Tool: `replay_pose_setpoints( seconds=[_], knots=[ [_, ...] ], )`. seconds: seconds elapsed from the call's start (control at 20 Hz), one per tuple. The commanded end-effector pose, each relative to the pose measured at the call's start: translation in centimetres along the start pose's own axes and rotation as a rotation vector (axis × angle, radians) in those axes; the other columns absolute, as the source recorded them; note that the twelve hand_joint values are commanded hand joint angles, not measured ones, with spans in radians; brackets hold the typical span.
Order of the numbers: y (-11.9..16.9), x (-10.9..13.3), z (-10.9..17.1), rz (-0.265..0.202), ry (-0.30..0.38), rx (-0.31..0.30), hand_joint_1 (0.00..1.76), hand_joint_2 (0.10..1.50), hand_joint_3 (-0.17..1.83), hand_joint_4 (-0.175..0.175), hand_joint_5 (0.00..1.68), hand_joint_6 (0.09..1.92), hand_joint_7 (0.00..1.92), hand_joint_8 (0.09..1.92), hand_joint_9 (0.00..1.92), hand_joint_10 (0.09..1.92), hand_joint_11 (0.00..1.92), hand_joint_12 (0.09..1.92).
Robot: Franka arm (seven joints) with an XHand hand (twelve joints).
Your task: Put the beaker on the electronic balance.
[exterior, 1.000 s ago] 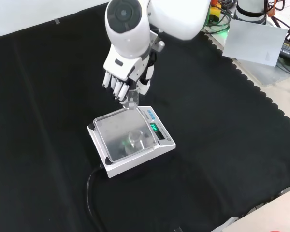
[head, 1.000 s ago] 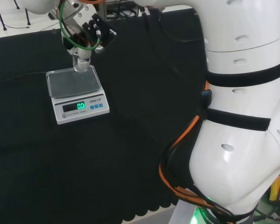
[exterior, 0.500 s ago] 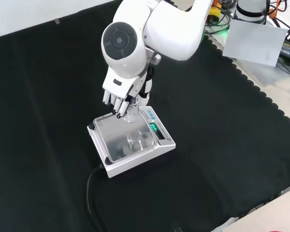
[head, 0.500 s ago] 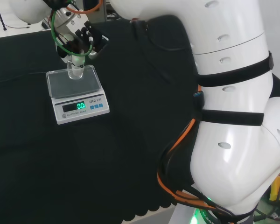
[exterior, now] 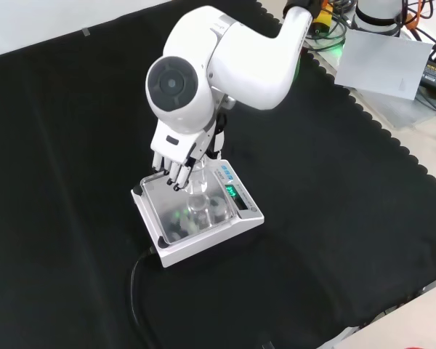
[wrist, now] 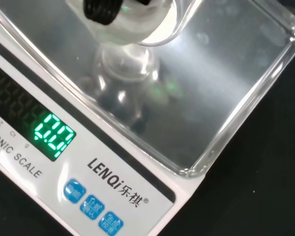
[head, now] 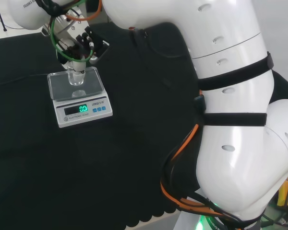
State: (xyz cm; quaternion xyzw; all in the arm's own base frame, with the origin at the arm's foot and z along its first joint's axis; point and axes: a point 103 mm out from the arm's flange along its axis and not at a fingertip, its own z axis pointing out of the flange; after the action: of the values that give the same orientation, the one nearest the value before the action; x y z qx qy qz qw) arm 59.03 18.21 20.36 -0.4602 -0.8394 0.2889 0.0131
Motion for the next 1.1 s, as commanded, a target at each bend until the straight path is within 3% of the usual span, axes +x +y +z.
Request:
replay_pose_setpoints(
  seconds=[0.05, 0.75, 0.9, 1.1],
  knots=[
    [1.7, 0.6, 1.7, -0.004, -0.011, 0.047, 1.08, 1.18, 0.06, -0.111, 0.81, 1.27, 0.97, 0.94, 1.03, 0.95, 0.75, 1.24],
    [2.9, 0.8, 1.4, 0.007, -0.026, 0.066, 1.08, 1.18, 0.06, -0.104, 0.81, 1.27, 0.95, 0.94, 1.03, 0.95, 0.74, 1.25],
    [2.8, 0.7, 1.4, 0.004, -0.014, 0.087, 1.04, 1.12, 0.02, -0.068, 0.69, 1.13, 0.77, 0.92, 0.95, 0.91, 0.66, 1.30],
    [2.7, 0.7, 1.6, 0.000, -0.008, 0.088, 0.96, 1.00, -0.06, -0.073, 0.50, 0.97, 0.55, 0.88, 0.86, 0.87, 0.59, 1.33]
  ],
)
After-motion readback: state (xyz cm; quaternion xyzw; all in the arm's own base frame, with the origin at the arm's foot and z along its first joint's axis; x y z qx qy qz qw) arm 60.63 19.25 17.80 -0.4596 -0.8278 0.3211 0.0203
